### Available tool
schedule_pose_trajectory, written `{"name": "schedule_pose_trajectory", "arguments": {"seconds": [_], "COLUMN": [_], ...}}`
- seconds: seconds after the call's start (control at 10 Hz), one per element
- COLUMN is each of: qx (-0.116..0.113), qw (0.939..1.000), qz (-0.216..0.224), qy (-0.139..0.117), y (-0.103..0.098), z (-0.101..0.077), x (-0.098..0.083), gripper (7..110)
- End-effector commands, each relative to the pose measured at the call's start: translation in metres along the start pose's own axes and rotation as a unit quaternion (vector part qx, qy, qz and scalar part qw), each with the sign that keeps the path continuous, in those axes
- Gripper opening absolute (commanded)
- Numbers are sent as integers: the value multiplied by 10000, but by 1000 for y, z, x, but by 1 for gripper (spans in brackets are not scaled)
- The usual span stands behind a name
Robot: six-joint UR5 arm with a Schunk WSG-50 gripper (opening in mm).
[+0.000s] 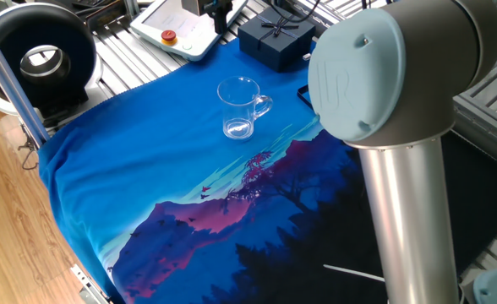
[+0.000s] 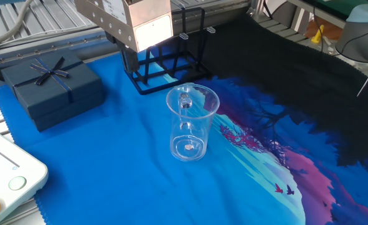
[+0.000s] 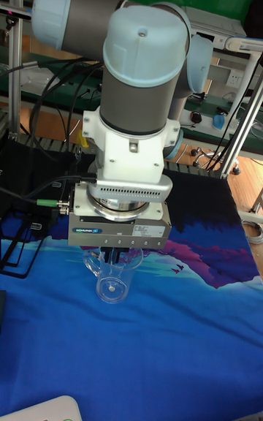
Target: Take the cup off the cup rack
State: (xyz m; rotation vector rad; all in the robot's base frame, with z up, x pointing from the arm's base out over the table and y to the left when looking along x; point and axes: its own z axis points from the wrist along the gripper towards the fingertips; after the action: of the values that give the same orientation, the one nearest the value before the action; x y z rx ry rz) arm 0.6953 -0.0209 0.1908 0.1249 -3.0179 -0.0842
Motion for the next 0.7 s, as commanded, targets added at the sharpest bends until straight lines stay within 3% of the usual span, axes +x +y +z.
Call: {"name": "schedule_pose_trajectory", "arguments": {"seconds": [0.0,0.6], "qx": [-50,-36], "qw": [10000,10000], "qz": [18,4], "qy": [12,29], "y": [2,1], "z": [-1,0], "x": [1,0], "gripper": [7,7]}}
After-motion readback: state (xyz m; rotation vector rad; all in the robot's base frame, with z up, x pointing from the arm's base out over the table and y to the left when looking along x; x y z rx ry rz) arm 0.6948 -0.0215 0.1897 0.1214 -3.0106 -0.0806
